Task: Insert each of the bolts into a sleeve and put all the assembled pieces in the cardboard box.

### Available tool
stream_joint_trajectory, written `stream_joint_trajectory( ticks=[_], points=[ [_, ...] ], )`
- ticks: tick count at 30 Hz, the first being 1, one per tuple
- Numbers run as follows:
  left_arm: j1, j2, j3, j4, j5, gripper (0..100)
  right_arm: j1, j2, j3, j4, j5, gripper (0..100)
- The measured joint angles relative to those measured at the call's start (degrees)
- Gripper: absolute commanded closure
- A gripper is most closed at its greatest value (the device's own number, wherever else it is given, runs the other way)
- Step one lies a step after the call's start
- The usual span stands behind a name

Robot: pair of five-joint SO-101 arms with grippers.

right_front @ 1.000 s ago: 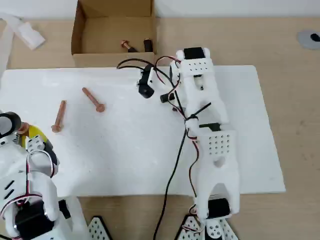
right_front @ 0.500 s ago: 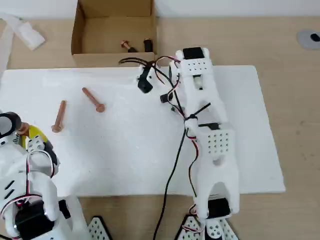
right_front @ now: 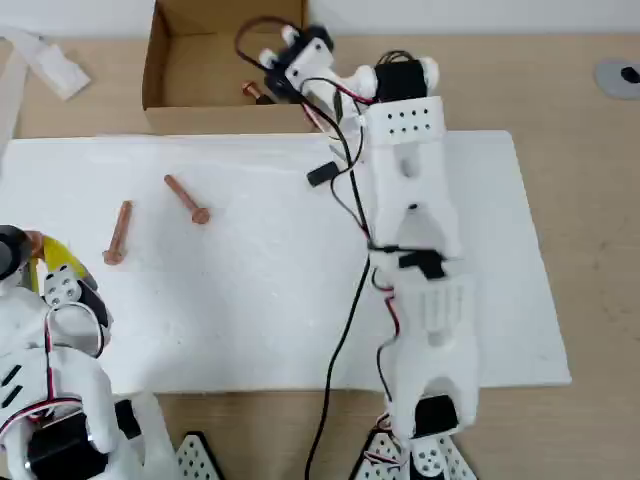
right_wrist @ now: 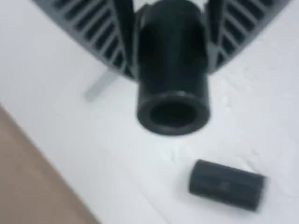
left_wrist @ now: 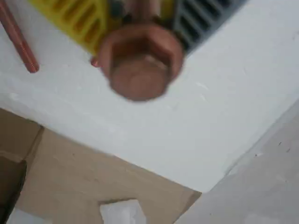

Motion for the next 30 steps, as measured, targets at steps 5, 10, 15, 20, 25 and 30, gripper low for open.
stream_joint_trajectory(
  ticks=[5, 10, 15, 20, 25, 30],
  points=[
    [0.0, 0.0, 0.0, -3.0, 0.0, 99, -4.6, -18.5, 11.9, 0.1, -10.9, 98.8],
    [0.0, 0.1, 2.2, -6.5, 0.0, 99, -5.8, -39.6, 23.0, 0.1, -19.4, 98.8],
    [0.0, 0.1, 2.9, -8.7, 0.0, 99, -6.2, -57.1, 33.1, 0.1, -25.7, 98.8],
    [2.0, 0.0, 3.0, -15.1, 0.0, 99, -6.2, -69.0, 48.2, -1.8, -30.3, 98.8],
    [11.3, 0.1, 3.0, -19.9, 0.0, 99, -6.2, -78.4, 66.5, -10.5, -31.0, 98.8],
    [20.7, 0.1, 3.0, -22.7, 0.0, 99, -6.2, -92.2, 84.5, -21.9, -31.0, 98.8]
  ],
)
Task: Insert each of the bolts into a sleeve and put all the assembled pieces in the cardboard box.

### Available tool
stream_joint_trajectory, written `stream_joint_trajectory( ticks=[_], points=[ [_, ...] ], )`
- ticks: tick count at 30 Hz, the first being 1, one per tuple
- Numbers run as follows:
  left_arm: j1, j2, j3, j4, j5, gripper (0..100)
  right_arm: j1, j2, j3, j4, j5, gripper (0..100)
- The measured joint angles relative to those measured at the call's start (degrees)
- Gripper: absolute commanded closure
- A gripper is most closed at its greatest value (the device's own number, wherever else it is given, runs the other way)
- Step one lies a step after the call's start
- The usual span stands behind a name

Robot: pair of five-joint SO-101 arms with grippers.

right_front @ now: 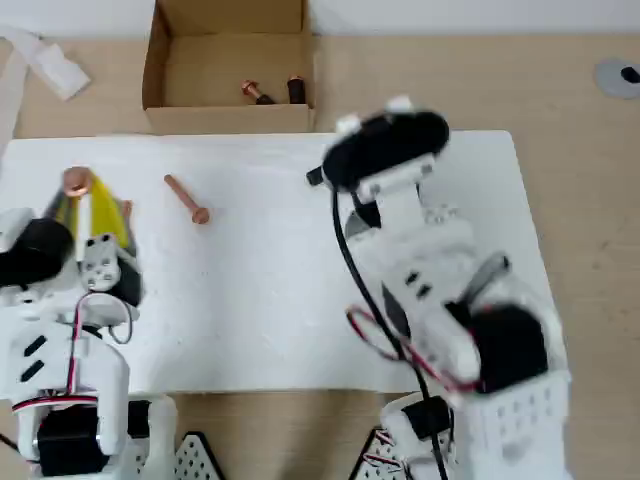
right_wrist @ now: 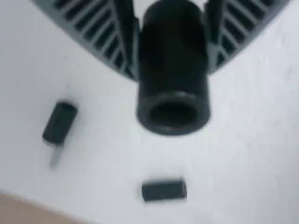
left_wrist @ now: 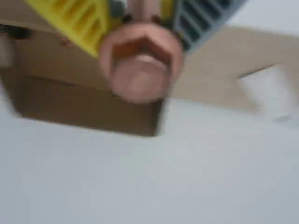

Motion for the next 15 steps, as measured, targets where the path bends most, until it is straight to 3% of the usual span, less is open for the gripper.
stream_joint_trajectory(
  ticks=[7, 15],
  points=[
    [7.8, 0.0, 0.0, -0.7, 0.0, 99, 0.0, -23.5, 23.5, -14.6, 0.0, 98.8],
    [14.9, 4.3, -0.5, -4.5, 0.0, 99, 0.0, -39.6, 41.8, -26.2, -1.0, 98.9]
  ],
)
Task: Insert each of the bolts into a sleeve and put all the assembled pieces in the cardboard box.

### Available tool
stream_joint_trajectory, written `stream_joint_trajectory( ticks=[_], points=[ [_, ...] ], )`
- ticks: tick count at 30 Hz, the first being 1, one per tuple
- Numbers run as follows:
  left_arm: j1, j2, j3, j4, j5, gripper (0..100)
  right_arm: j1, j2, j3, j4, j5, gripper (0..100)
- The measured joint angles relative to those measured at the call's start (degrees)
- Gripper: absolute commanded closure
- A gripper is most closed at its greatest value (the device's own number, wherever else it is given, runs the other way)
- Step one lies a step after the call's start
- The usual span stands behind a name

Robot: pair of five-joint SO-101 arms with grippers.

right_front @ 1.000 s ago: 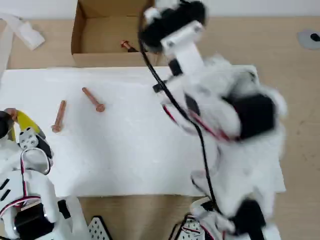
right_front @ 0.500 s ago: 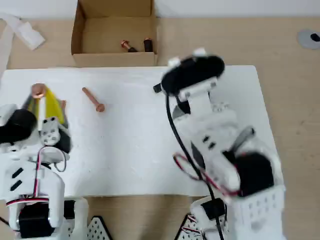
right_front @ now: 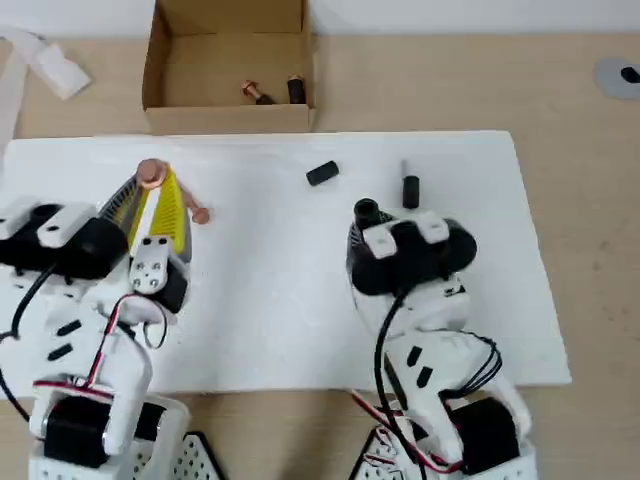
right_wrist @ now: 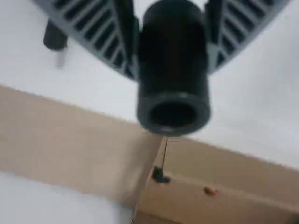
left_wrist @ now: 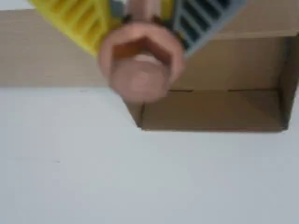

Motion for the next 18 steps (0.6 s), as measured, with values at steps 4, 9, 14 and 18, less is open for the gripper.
stream_joint_trajectory(
  ticks=[4, 9, 14, 18],
  points=[
    [0.4, 7.3, -5.8, -4.2, 0.1, 99, -1.3, -3.6, 5.0, -4.4, -5.4, 98.9],
    [4.9, 18.0, -13.9, -7.4, 1.8, 99, -10.1, -4.0, 10.6, -9.5, -7.6, 98.9],
    [9.7, 23.9, -17.9, -7.6, 7.2, 99, -15.6, -4.0, 16.3, -16.9, -6.2, 98.9],
    [10.4, 24.0, -18.1, -7.6, 10.2, 99, -17.6, -4.0, 18.3, -18.4, -6.1, 98.9]
  ],
)
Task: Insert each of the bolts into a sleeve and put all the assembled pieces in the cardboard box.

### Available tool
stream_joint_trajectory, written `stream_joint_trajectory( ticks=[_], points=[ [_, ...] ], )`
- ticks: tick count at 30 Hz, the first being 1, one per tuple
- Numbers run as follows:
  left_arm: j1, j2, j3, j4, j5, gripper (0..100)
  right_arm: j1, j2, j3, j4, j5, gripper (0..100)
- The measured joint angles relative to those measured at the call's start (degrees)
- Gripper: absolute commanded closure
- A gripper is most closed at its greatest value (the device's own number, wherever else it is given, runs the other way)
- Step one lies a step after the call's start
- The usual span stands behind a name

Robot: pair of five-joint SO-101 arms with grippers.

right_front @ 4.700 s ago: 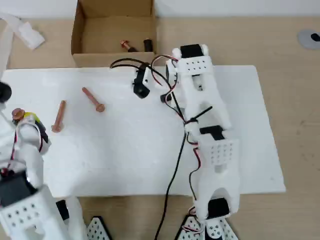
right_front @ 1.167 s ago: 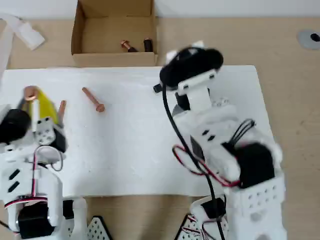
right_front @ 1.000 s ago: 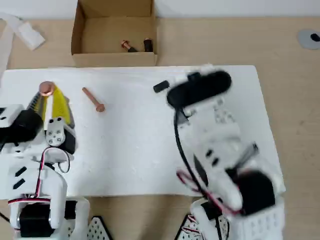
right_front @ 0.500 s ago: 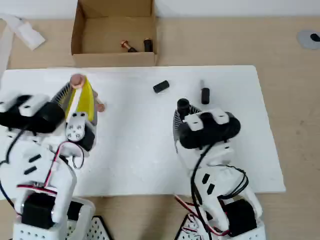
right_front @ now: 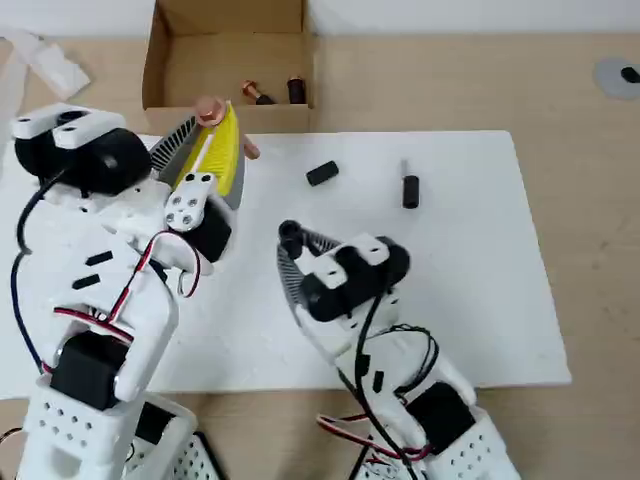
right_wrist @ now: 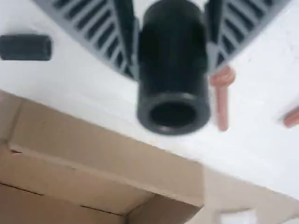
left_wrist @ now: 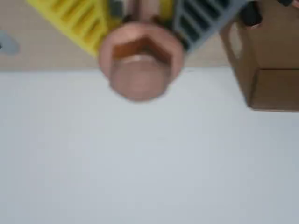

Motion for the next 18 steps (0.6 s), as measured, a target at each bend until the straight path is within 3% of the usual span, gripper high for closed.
stream_joint_trajectory(
  ticks=[11, 18],
  points=[
    [5.5, -9.3, 10.3, 0.4, 2.8, 99, -3.0, 0.0, 0.4, -0.1, 0.0, 98.9],
    [5.7, -12.7, 10.7, 6.3, -1.2, 99, -3.0, 0.0, 0.4, -0.1, 0.0, 98.9]
  ],
)
